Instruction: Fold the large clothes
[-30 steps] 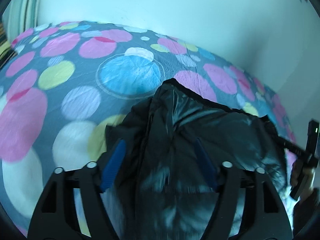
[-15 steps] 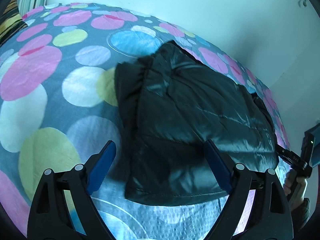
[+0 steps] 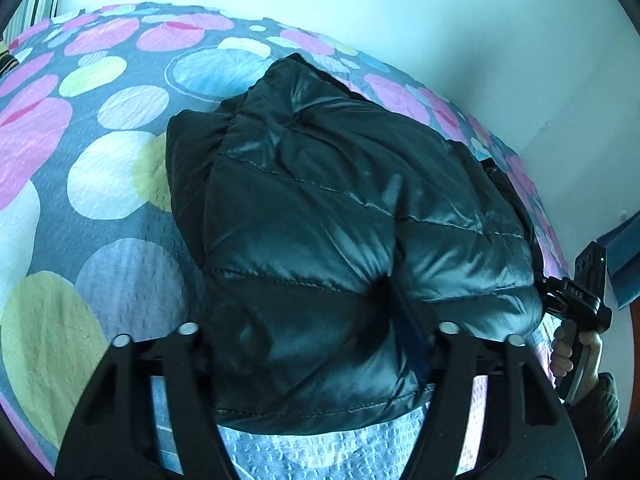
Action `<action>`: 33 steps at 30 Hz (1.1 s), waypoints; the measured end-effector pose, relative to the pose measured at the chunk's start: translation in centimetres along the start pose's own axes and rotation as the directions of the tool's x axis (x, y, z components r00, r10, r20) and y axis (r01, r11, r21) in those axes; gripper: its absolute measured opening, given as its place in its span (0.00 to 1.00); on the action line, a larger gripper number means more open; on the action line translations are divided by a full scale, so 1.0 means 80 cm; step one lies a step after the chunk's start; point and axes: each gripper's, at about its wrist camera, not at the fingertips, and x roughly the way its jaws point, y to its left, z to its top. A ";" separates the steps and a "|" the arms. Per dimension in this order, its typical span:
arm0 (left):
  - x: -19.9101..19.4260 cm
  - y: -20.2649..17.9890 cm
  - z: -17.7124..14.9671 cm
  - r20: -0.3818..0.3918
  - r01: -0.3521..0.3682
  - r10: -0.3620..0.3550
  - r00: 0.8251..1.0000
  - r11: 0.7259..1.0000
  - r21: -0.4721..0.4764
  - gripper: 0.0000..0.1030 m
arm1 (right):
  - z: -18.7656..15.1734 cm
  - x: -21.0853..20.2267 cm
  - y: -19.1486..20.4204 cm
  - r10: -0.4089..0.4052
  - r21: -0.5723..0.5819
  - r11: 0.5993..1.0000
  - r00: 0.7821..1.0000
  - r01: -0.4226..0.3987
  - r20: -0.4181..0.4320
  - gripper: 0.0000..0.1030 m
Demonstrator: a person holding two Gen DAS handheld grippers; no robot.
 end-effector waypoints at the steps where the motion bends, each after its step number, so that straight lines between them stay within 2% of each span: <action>1: -0.003 -0.003 -0.001 0.005 -0.003 0.003 1.000 1.000 0.005 0.56 | 0.000 -0.001 0.001 0.002 -0.002 1.000 1.000 -0.002 0.003 0.56; 5: -0.015 -0.011 -0.001 0.028 -0.010 0.009 1.000 1.000 0.024 0.40 | -0.005 -0.011 0.006 0.009 -0.025 1.000 1.000 -0.008 0.029 0.38; 11: -0.040 -0.020 -0.009 0.052 -0.009 0.007 0.999 0.999 0.037 0.30 | -0.009 -0.025 0.018 -0.006 -0.058 0.998 0.998 0.010 0.068 0.28; 19: -0.090 -0.038 -0.047 0.068 0.008 -0.012 0.998 0.998 0.059 0.26 | -0.041 -0.071 0.030 -0.011 -0.100 0.995 0.997 0.018 0.075 0.26; 27: -0.138 -0.040 -0.135 0.048 0.033 -0.034 0.998 0.999 0.015 0.26 | -0.108 -0.123 0.020 -0.009 -0.094 0.996 0.999 0.013 0.036 0.26; 33: -0.138 -0.029 -0.167 0.039 0.029 -0.029 0.999 1.000 0.009 0.28 | -0.156 -0.128 -0.002 0.007 -0.062 0.998 1.000 -0.007 -0.001 0.27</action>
